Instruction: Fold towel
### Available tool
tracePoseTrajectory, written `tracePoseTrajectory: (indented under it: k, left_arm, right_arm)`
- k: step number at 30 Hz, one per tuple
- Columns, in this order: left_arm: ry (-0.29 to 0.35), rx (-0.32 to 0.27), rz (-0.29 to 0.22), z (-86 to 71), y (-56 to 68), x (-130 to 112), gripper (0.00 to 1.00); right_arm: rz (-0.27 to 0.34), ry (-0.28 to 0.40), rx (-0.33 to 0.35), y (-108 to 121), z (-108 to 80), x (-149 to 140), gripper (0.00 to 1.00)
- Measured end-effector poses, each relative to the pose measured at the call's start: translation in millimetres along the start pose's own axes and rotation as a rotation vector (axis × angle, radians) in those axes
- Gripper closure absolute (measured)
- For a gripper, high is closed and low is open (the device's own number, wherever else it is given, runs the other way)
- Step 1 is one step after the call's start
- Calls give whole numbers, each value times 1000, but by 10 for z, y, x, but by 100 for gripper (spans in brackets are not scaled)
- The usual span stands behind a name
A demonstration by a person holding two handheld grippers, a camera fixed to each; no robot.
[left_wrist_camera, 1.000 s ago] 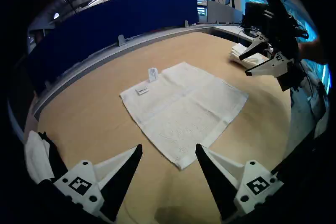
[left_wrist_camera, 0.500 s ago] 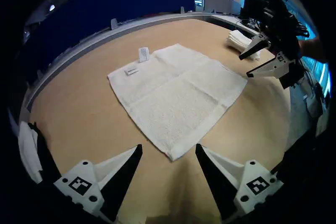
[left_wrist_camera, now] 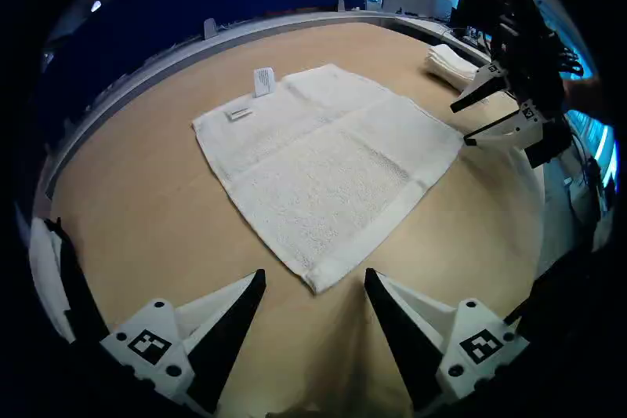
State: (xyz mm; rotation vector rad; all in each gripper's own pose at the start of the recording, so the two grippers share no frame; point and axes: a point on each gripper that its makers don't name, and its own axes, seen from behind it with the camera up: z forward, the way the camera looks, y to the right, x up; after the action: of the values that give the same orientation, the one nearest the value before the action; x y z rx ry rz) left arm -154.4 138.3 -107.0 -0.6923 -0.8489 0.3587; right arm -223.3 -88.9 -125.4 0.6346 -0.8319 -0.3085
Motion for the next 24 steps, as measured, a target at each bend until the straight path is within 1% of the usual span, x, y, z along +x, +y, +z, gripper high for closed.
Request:
tracePoseTrajectory:
  k: [7, 12, 24]
  left_arm:
    - [-11, -7, 1, 24, 28, -17, 8]
    - [-17, -3, 9, 39, 31, -17, 13]
    - [-30, 7, -2, 61, 74, -13, 32]
  right_arm:
    - [10, -7, 14, -34, 44, -49, 18]
    - [12, -10, 26, -48, 61, -64, 26]
    - [20, -14, 57, -96, 93, -106, 55]
